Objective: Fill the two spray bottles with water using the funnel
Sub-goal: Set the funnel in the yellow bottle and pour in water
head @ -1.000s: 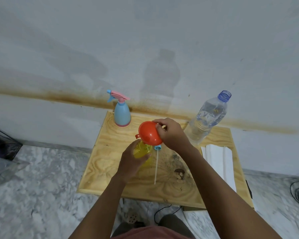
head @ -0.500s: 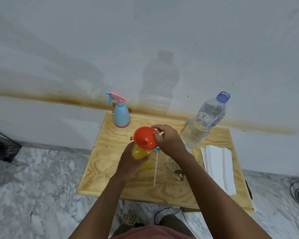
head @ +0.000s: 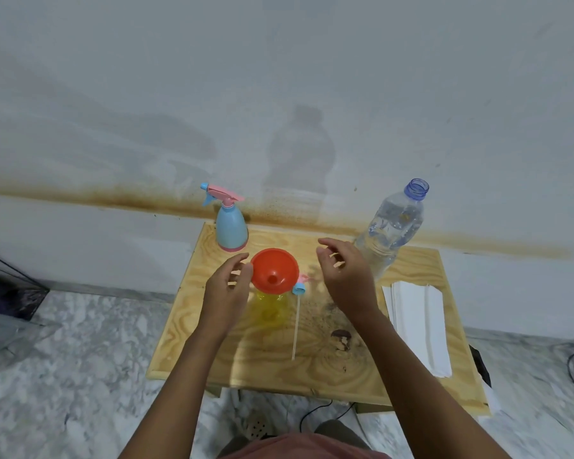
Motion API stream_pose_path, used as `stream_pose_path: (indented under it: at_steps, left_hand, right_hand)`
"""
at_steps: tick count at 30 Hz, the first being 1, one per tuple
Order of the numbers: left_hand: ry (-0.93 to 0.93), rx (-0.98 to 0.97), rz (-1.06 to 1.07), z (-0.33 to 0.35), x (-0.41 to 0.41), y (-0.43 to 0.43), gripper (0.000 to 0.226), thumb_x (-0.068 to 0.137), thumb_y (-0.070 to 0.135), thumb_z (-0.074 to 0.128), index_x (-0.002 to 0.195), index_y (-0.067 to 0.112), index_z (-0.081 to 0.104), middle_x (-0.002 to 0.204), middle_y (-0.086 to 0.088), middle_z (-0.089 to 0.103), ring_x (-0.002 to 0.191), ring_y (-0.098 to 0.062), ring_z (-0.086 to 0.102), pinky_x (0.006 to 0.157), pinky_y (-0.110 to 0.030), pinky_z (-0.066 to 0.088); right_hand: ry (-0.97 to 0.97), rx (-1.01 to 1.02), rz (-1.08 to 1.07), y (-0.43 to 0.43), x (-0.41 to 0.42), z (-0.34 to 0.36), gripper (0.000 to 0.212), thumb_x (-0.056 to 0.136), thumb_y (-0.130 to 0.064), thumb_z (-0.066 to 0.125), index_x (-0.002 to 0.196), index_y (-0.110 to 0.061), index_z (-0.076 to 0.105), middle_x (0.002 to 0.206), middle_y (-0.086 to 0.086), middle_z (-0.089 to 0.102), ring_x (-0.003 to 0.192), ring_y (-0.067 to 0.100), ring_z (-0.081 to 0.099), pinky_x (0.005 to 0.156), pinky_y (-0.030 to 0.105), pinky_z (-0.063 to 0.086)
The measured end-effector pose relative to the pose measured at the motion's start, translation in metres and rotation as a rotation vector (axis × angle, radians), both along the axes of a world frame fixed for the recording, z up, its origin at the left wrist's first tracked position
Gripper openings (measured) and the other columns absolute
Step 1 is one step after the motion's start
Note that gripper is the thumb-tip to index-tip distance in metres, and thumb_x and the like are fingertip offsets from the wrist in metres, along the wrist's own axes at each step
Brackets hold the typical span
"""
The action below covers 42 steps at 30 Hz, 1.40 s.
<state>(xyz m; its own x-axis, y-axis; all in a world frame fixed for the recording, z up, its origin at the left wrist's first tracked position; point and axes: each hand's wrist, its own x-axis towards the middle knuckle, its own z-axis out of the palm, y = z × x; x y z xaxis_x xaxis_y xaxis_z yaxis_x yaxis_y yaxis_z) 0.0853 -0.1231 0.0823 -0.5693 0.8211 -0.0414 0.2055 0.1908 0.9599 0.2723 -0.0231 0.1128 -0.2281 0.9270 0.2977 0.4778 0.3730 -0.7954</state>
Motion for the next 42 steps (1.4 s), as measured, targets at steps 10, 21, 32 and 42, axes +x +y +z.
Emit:
stream_pose_path:
  at_steps: [10, 21, 32, 42]
  left_hand:
    - [0.061, -0.023, 0.199, 0.019, 0.030, 0.011, 0.022, 0.097, 0.030, 0.057, 0.114, 0.022, 0.069, 0.097, 0.001, 0.066, 0.089, -0.019, 0.062, 0.070, -0.024, 0.045]
    - [0.117, -0.049, 0.285, 0.025, 0.038, 0.016, 0.020, 0.097, 0.017, 0.057, 0.107, 0.013, 0.073, 0.085, 0.001, 0.067, 0.083, -0.019, 0.062, 0.079, -0.035, 0.053]
    - [0.103, -0.070, 0.324, 0.024, 0.038, 0.019, 0.022, 0.097, 0.020, 0.058, 0.112, 0.015, 0.073, 0.075, 0.002, 0.062, 0.071, -0.015, 0.055, 0.066, -0.022, 0.045]
    - [0.070, -0.082, 0.305, 0.021, 0.033, 0.018, 0.026, 0.097, 0.019, 0.059, 0.118, 0.015, 0.072, 0.081, 0.001, 0.063, 0.076, -0.019, 0.060, 0.080, -0.040, 0.057]
  right_hand:
    - [0.091, -0.038, -0.386, 0.021, 0.082, 0.003, 0.050, 0.086, -0.039, 0.069, 0.131, -0.032, 0.049, 0.124, -0.005, 0.052, 0.114, 0.015, 0.053, 0.088, 0.038, 0.050]
    - [0.285, -0.175, -0.082, 0.075, 0.092, -0.001, 0.081, 0.077, -0.047, 0.080, 0.144, -0.037, 0.036, 0.141, -0.011, 0.052, 0.130, 0.010, 0.051, 0.106, 0.046, 0.047]
    - [0.369, -0.162, -0.114, 0.080, 0.079, -0.011, 0.085, 0.081, -0.046, 0.078, 0.149, -0.037, 0.027, 0.150, -0.011, 0.043, 0.138, 0.006, 0.042, 0.111, 0.038, 0.042]
    - [0.437, -0.179, -0.111, 0.074, 0.073, -0.005, 0.076, 0.083, -0.038, 0.076, 0.145, -0.036, 0.033, 0.137, -0.016, 0.049, 0.130, 0.004, 0.047, 0.107, 0.030, 0.043]
